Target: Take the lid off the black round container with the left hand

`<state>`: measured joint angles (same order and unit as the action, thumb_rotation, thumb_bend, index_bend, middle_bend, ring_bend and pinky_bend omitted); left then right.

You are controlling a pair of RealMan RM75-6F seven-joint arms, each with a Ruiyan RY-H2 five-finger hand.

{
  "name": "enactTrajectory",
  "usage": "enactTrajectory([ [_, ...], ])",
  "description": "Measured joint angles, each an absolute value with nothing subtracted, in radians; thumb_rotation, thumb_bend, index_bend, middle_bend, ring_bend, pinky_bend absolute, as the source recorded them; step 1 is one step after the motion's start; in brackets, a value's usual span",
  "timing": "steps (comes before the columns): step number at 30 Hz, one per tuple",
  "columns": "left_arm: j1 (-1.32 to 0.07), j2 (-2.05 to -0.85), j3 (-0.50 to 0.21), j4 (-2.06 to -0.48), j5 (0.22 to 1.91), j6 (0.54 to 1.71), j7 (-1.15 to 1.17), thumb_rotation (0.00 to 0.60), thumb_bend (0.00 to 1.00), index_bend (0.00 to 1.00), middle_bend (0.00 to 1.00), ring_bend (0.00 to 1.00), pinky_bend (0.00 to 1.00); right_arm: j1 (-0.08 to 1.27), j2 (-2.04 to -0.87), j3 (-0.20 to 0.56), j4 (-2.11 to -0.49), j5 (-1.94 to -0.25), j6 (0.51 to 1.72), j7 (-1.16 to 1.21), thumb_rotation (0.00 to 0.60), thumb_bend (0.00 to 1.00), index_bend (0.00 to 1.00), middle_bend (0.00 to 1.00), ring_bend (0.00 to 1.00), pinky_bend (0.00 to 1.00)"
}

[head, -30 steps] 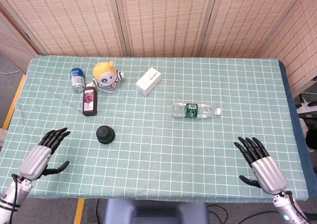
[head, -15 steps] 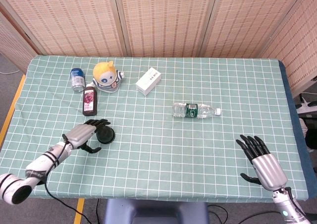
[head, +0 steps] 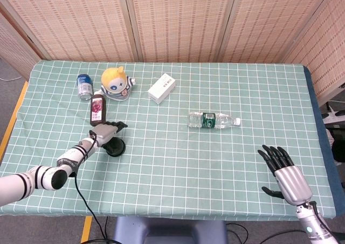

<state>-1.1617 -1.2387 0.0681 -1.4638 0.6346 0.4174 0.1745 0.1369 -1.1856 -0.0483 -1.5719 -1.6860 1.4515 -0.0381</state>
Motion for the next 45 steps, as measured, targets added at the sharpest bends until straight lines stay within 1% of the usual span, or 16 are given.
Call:
enactTrajectory([
  [11, -1.230, -1.244, 0.139, -1.492, 0.565, 0.426, 0.192, 0.600, 0.32, 0.00, 0.00, 0.00, 0.11, 0.138, -1.184, -0.048, -1.568, -1.687, 1.450, -0.025, 0.600, 0.00, 0.00, 0.00, 0.00, 0.00],
  [19, -1.268, -1.279, 0.213, -1.459, 0.499, 0.433, 0.215, 0.600, 0.31, 0.00, 0.00, 0.00, 0.23, 0.138, -1.184, -0.048, -1.566, -1.688, 1.448, -0.022, 0.600, 0.00, 0.00, 0.00, 0.00, 0.00],
  [24, -1.295, -1.284, 0.244, -1.460, 0.462, 0.437, 0.223, 0.600, 0.31, 0.05, 0.07, 0.06, 0.26, 0.138, -1.183, -0.049, -1.567, -1.689, 1.447, -0.018, 0.600, 0.00, 0.00, 0.00, 0.00, 0.00],
  [29, -1.305, -1.296, 0.270, -1.460, 0.455, 0.458, 0.238, 0.600, 0.31, 0.09, 0.10, 0.06, 0.26, 0.137, -1.181, -0.049, -1.569, -1.692, 1.451, -0.014, 0.600, 0.00, 0.00, 0.00, 0.00, 0.00],
  [32, -1.310, -1.306, 0.285, -1.459, 0.448, 0.476, 0.252, 0.600, 0.31, 0.13, 0.13, 0.06, 0.26, 0.136, -1.178, -0.049, -1.569, -1.692, 1.453, -0.008, 0.600, 0.00, 0.00, 0.00, 0.00, 0.00],
  [34, -1.313, -1.315, 0.293, -1.459, 0.441, 0.485, 0.260, 0.600, 0.31, 0.14, 0.14, 0.07, 0.27, 0.136, -1.175, -0.049, -1.570, -1.694, 1.454, -0.003, 0.600, 0.00, 0.00, 0.00, 0.00, 0.00],
  [37, -1.316, -1.326, 0.306, -1.455, 0.431, 0.493, 0.274, 0.600, 0.31, 0.15, 0.17, 0.12, 0.28, 0.136, -1.172, -0.049, -1.571, -1.695, 1.459, 0.003, 0.600, 0.00, 0.00, 0.00, 0.00, 0.00],
  [39, -1.317, -1.331, 0.311, -1.454, 0.427, 0.500, 0.280, 0.600, 0.31, 0.16, 0.18, 0.13, 0.30, 0.134, -1.171, -0.048, -1.572, -1.696, 1.462, 0.004, 0.600, 0.00, 0.00, 0.00, 0.00, 0.00],
  [42, -1.319, -1.336, 0.316, -1.453, 0.423, 0.508, 0.291, 0.600, 0.31, 0.20, 0.21, 0.15, 0.31, 0.132, -1.170, -0.049, -1.573, -1.698, 1.465, 0.005, 0.600, 0.00, 0.00, 0.00, 0.00, 0.00],
  [45, -1.320, -1.339, 0.320, -1.453, 0.420, 0.514, 0.299, 0.600, 0.31, 0.27, 0.26, 0.18, 0.35, 0.132, -1.170, -0.049, -1.575, -1.697, 1.465, 0.006, 0.600, 0.00, 0.00, 0.00, 0.00, 0.00],
])
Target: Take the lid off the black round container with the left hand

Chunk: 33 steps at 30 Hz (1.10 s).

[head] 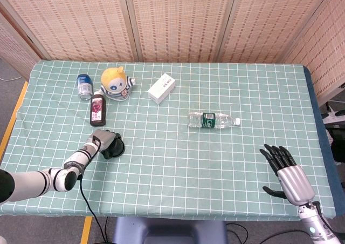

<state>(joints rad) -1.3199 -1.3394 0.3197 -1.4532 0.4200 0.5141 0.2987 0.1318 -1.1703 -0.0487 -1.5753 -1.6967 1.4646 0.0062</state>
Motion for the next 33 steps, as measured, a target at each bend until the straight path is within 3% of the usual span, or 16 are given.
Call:
enactTrajectory([
  [6, -1.316, -1.346, 0.327, -1.457, 0.425, 0.552, 0.326, 0.600, 0.31, 0.43, 0.40, 0.28, 0.46, 0.132, -1.168, -0.049, -1.580, -1.696, 1.462, 0.008, 0.600, 0.00, 0.00, 0.00, 0.00, 0.00],
  [12, -1.309, -1.354, 0.336, -1.468, 0.432, 0.593, 0.371, 0.600, 0.31, 0.50, 0.48, 0.37, 0.53, 0.132, -1.166, -0.048, -1.583, -1.696, 1.462, 0.010, 0.600, 0.00, 0.00, 0.00, 0.00, 0.00],
  [18, -1.288, -1.342, 0.317, -1.491, 0.462, 0.626, 0.380, 0.600, 0.32, 0.64, 0.63, 0.46, 0.60, 0.130, -1.164, -0.049, -1.588, -1.698, 1.465, 0.011, 0.600, 0.00, 0.00, 0.00, 0.00, 0.00],
  [21, -1.264, -1.325, 0.293, -1.505, 0.502, 0.643, 0.355, 0.600, 0.34, 0.65, 0.64, 0.49, 0.52, 0.130, -1.164, -0.049, -1.588, -1.700, 1.465, 0.012, 0.600, 0.00, 0.00, 0.00, 0.00, 0.00],
  [24, -1.220, -1.303, 0.258, -1.520, 0.576, 0.667, 0.297, 0.600, 0.34, 0.65, 0.66, 0.50, 0.37, 0.131, -1.164, -0.050, -1.590, -1.702, 1.464, 0.015, 0.600, 0.00, 0.00, 0.00, 0.00, 0.00],
  [33, -1.047, -1.216, 0.112, -1.538, 0.882, 0.705, -0.086, 0.600, 0.35, 0.71, 0.72, 0.53, 0.35, 0.129, -1.162, -0.055, -1.595, -1.710, 1.468, 0.015, 0.600, 0.00, 0.00, 0.00, 0.00, 0.00],
])
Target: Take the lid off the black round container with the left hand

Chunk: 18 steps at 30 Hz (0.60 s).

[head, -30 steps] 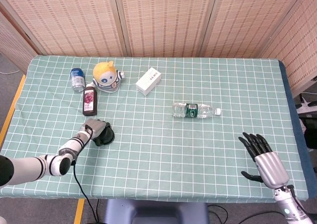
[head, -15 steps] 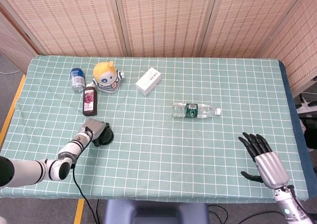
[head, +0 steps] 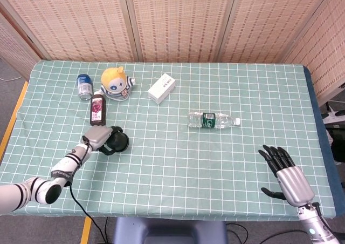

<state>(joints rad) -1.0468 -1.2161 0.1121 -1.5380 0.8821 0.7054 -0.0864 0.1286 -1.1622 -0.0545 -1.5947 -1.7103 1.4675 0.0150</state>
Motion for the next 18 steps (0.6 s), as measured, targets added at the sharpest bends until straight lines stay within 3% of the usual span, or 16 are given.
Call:
enactTrajectory([
  [5, -0.961, -1.182, 0.030, -1.542, 1.027, 0.733, -0.381, 0.600, 0.35, 0.72, 0.75, 0.53, 0.35, 0.128, -1.164, -0.054, -1.594, -1.711, 1.468, 0.012, 0.600, 0.00, 0.00, 0.00, 0.00, 0.00],
  [18, -0.750, -1.137, -0.181, -1.531, 1.314, 0.944, -1.451, 0.600, 0.34, 0.74, 0.77, 0.52, 0.37, 0.127, -1.180, -0.051, -1.583, -1.710, 1.467, -0.007, 0.600, 0.00, 0.00, 0.00, 0.00, 0.00],
])
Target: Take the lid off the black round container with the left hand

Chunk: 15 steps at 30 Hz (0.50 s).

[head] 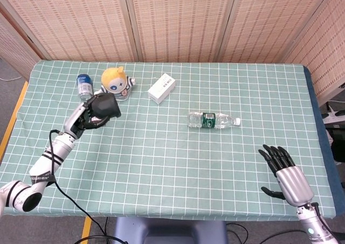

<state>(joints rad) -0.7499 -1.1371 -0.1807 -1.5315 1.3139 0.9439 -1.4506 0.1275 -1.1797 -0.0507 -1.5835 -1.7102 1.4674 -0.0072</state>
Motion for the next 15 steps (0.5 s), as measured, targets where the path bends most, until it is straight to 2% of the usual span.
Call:
enactTrajectory([
  [3, -0.725, -1.129, -0.199, -1.509, 1.372, 0.951, -1.556, 0.600, 0.35, 0.74, 0.77, 0.52, 0.37, 0.128, -1.177, -0.053, -1.586, -1.714, 1.469, -0.004, 0.600, 0.00, 0.00, 0.00, 0.00, 0.00],
  [6, -0.715, -1.124, -0.200, -1.490, 1.413, 0.940, -1.566, 0.600, 0.34, 0.74, 0.77, 0.52, 0.39, 0.128, -1.176, -0.053, -1.588, -1.713, 1.469, -0.001, 0.600, 0.00, 0.00, 0.00, 0.00, 0.00],
  [11, -0.718, -1.117, -0.170, -1.474, 1.466, 0.899, -1.469, 0.600, 0.34, 0.75, 0.78, 0.51, 0.41, 0.129, -1.176, -0.053, -1.589, -1.714, 1.466, -0.002, 0.600, 0.00, 0.00, 0.00, 0.00, 0.00],
  [15, -0.753, -1.090, -0.113, -1.476, 1.523, 0.792, -1.320, 0.600, 0.34, 0.76, 0.79, 0.52, 0.41, 0.124, -1.187, -0.042, -1.577, -1.710, 1.483, -0.036, 0.600, 0.00, 0.00, 0.00, 0.00, 0.00],
])
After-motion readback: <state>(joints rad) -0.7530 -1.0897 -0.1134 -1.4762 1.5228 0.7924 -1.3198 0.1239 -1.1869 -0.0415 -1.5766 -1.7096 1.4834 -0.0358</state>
